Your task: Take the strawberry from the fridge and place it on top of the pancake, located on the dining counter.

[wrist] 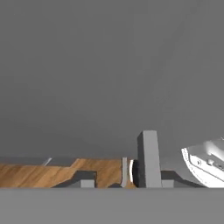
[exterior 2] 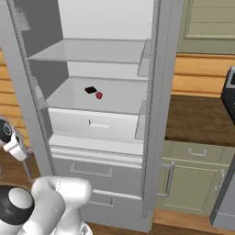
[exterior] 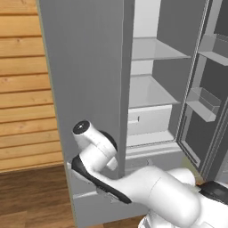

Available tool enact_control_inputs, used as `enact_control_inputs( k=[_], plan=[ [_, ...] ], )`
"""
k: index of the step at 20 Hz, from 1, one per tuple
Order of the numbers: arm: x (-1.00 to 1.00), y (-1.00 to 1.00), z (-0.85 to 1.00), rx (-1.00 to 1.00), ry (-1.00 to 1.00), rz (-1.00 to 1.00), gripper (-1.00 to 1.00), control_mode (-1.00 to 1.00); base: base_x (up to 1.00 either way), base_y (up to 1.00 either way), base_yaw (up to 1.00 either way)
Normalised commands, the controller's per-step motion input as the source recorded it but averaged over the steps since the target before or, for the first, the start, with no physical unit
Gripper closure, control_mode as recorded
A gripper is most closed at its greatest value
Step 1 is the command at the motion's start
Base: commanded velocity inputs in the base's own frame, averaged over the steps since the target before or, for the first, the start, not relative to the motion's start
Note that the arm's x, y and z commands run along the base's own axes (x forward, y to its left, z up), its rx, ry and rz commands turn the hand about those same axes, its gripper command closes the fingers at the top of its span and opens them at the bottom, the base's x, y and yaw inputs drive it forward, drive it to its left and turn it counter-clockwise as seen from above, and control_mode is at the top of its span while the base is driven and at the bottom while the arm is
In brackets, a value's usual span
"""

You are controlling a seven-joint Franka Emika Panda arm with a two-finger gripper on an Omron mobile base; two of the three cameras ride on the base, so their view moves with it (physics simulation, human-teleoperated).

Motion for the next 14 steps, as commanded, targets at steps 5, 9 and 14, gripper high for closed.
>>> enact_control_inputs(
  k=[5,9,14],
  plan=[
    [-0.05,0.44,0.42,-0.14,0.01,-0.11,-1.00,-1.00,0.00,0.00,0.00],
    [-0.21,0.40,0.52,-0.04,0.00,0.00,-1.00,-1.00,0.00,0.00,0.00],
    [-0.85,0.18,0.49,0.06,-0.01,0.00,-1.00,-1.00,0.00,0.00,0.00]
  ],
)
